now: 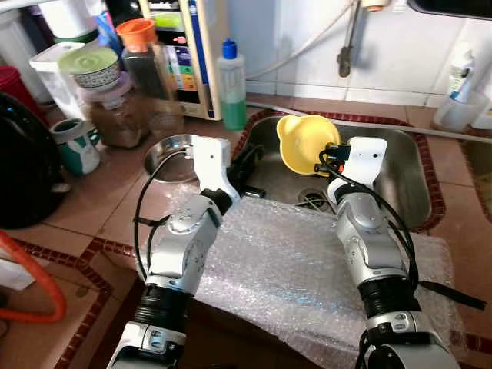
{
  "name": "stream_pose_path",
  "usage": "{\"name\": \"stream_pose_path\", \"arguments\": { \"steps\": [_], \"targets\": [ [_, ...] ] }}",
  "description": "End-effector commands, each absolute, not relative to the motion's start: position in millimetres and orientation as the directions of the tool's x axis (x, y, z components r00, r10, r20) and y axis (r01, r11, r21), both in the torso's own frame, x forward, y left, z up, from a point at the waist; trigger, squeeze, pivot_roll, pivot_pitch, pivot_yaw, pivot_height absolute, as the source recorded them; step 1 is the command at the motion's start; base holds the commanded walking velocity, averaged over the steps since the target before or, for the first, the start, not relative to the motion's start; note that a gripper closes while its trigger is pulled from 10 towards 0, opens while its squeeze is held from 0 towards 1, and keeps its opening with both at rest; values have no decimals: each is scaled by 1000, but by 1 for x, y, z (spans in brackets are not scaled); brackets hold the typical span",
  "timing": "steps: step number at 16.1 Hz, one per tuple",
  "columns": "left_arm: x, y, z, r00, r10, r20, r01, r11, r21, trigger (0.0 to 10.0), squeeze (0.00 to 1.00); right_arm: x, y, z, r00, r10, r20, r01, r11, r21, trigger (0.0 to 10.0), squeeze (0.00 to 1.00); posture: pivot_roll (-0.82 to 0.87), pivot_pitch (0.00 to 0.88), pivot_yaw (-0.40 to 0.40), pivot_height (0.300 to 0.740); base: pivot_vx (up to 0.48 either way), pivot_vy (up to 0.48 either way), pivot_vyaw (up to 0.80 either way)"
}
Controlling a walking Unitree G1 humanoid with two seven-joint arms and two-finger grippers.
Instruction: Kitchen organization
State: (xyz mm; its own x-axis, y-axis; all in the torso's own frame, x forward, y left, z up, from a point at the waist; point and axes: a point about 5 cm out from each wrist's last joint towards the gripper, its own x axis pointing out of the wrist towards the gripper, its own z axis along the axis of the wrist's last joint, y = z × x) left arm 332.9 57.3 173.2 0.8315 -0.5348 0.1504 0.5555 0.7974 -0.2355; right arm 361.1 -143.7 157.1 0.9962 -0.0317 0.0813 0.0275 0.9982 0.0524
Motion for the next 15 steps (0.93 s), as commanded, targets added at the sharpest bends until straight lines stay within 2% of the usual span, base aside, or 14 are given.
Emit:
{"name": "stream_pose_path", "arguments": {
  "steps": [1,5,10,13,15],
  "targets": [
    [329,57,167,821,-558,119,570,792,-220,10000,1000,364,-138,156,997,-30,74,28,999,35,0,0,37,37,123,740,0,0,0],
    [324,62,155,808,-586,68,586,785,-202,10000,1000,372,-148,144,997,-77,19,78,996,-53,0,0,39,33,129,740,0,0,0],
    [309,80,130,794,-606,-52,593,790,-154,10000,1000,378,-187,117,968,-212,-138,177,957,-231,0,0,76,25,126,740,0,0,0],
    [304,85,125,801,-594,-73,581,801,-144,10000,1000,376,-197,108,952,-225,-207,166,949,-269,0,0,87,23,124,740,0,0,0],
    [300,86,123,795,-600,-85,587,797,-140,10000,1000,373,-200,102,950,-209,-231,151,957,-246,0,0,91,23,122,740,0,0,0]
  ]
}}
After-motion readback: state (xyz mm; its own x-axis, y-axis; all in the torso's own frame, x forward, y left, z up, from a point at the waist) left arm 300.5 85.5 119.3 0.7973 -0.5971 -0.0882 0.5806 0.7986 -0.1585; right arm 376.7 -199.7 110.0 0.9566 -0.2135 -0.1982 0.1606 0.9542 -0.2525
